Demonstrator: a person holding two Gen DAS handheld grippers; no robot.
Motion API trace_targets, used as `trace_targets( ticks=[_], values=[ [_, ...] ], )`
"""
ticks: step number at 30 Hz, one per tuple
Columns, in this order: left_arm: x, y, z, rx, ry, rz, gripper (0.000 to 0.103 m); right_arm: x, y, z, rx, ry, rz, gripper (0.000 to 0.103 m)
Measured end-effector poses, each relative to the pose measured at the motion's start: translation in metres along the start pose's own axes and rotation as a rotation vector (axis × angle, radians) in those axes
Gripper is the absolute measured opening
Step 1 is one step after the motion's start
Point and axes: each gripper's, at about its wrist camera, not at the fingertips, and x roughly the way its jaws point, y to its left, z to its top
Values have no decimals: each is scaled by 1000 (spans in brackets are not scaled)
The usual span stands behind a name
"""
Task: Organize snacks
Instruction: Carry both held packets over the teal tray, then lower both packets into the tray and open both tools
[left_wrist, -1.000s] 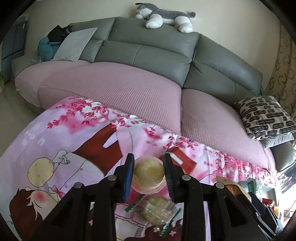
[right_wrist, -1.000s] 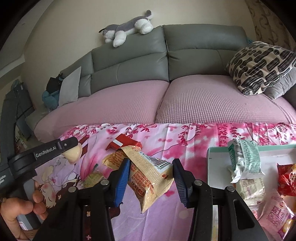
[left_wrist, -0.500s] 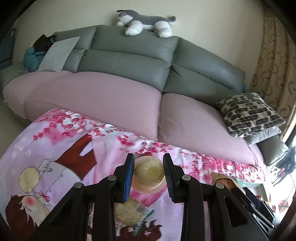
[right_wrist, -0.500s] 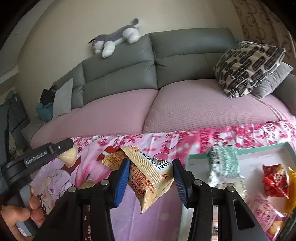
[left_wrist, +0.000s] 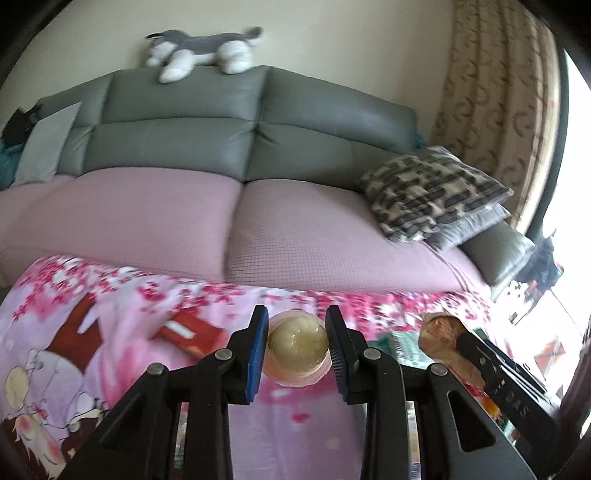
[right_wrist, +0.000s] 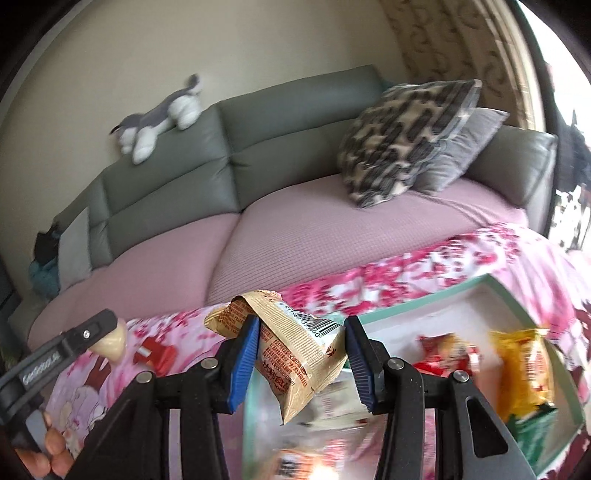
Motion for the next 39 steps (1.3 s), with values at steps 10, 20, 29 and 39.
trace_targets(
  ticks=[10,20,29,39],
  values=[
    [18,-74,-12,161,58,-136,33,-13,-41,7,53,-18,-140,50],
    [35,-117,-31,256,131,-205,33,-12,-64,5,87,7,-216,50],
    [49,-126,-42,278,175,-210,33,-5,-70,2,99,36,-219,50],
    [62,-123,-49,258,224,-229,33,1,-71,0,107,58,-208,50]
  ],
)
